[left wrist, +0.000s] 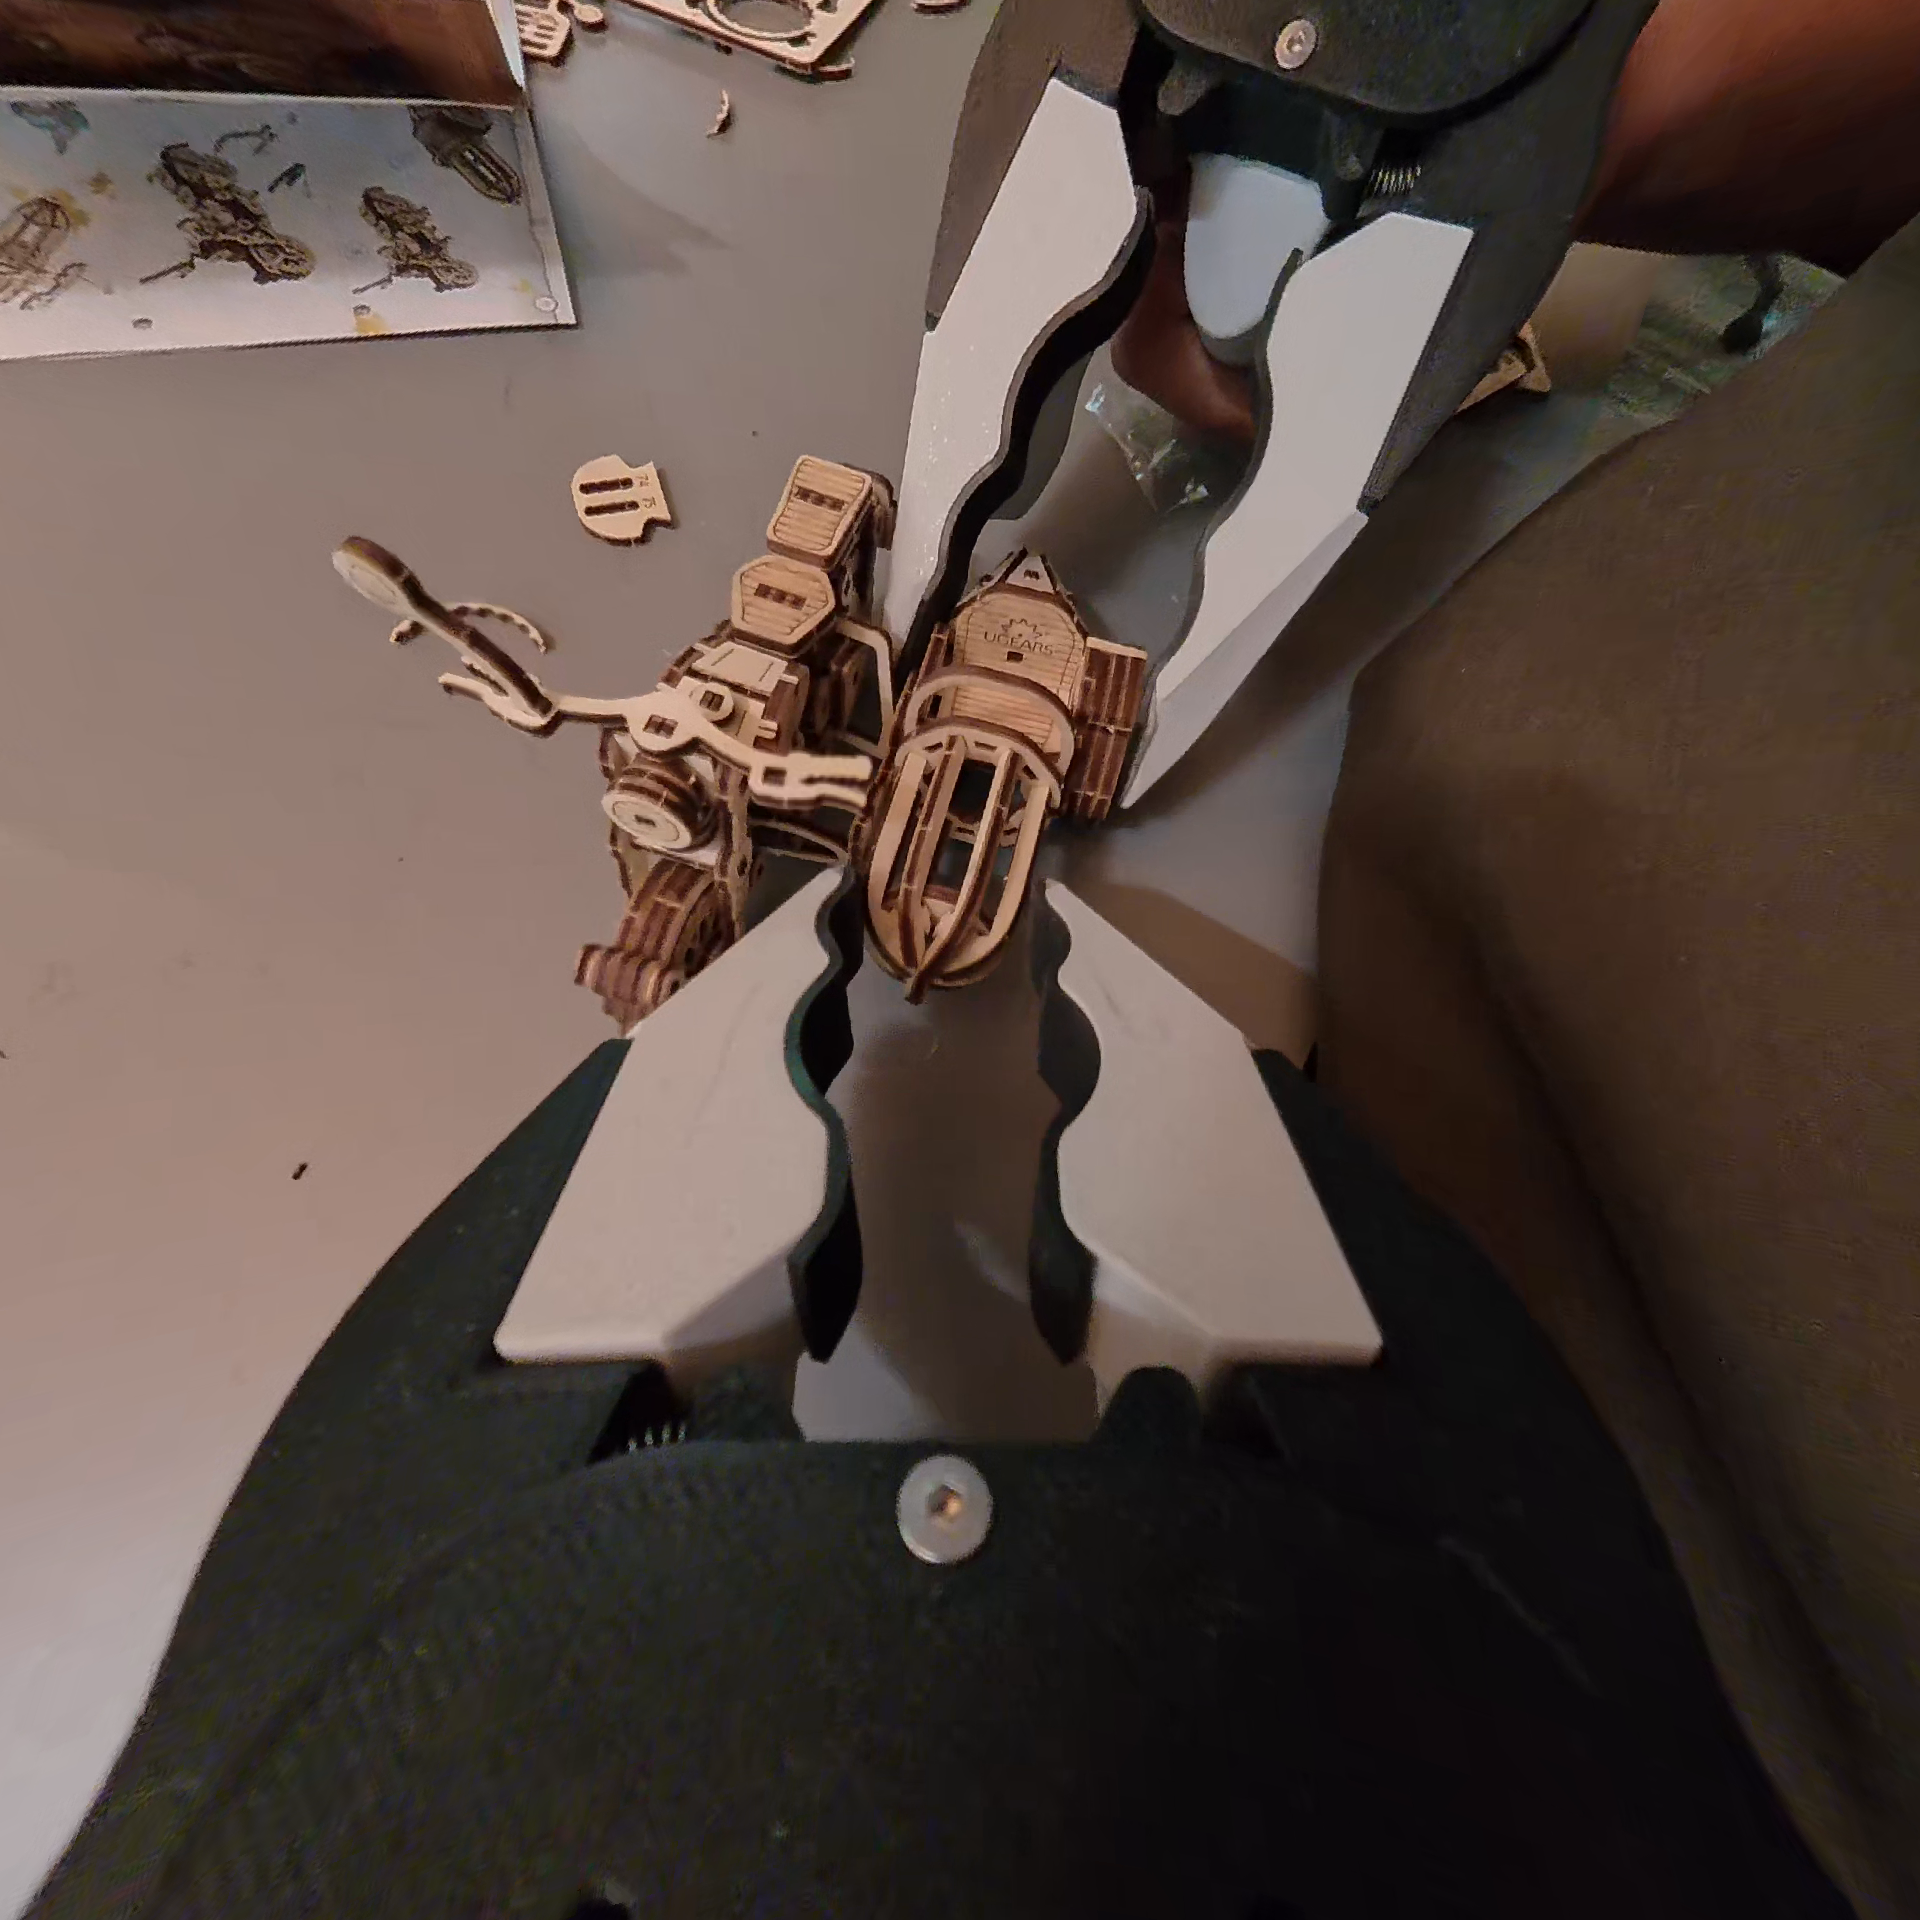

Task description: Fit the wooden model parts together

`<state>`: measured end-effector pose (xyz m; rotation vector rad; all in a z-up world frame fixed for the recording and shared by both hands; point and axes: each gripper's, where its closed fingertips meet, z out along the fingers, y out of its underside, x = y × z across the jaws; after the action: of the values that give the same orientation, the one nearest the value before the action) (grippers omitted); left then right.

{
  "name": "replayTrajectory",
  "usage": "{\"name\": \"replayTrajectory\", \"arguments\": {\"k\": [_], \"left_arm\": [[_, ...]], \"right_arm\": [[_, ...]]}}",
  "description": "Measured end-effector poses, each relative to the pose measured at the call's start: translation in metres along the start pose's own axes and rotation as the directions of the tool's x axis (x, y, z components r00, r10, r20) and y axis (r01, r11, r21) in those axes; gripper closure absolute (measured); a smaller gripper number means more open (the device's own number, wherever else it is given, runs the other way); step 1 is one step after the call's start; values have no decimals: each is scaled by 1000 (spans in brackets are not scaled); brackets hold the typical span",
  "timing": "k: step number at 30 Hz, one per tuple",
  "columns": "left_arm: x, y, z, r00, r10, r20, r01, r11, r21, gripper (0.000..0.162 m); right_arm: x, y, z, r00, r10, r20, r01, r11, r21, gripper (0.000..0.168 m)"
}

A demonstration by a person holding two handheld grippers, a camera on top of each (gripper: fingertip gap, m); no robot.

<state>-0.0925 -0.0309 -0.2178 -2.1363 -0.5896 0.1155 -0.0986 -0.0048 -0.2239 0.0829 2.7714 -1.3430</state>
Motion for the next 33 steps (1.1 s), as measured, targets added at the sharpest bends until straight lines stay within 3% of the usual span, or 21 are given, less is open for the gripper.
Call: {"name": "replayTrajectory", "arguments": {"k": [5,16,20,23,25,29,33], "left_arm": [[3,4,0,1000,-11,-11,11,1000,-24,119],[-1,2,-28,999,-44,-21,45,998,48,118],[-21,-8,-38,996,-81,45,75,990,122,88],[-26,-5,-29,995,-81,52,76,993,93,67],[-23,-1,-21,997,-73,26,72,996,56,62],[-22,7,-9,999,-29,33,30,1000,-9,63],[-20,7,-5,999,-22,30,23,1000,-14,76]], "right_arm": [[-2,2,-2,1000,-19,-7,18,1000,-16,113],[-3,7,-30,1000,13,-18,-13,1000,23,108],[8,13,-41,997,53,-60,-50,998,48,106],[16,19,-42,995,64,-81,-62,998,33,104],[15,20,-39,996,60,-68,-58,998,21,105],[10,23,-32,998,55,-32,-56,998,-8,107],[7,21,-28,998,70,-9,-70,997,-16,111]]}}
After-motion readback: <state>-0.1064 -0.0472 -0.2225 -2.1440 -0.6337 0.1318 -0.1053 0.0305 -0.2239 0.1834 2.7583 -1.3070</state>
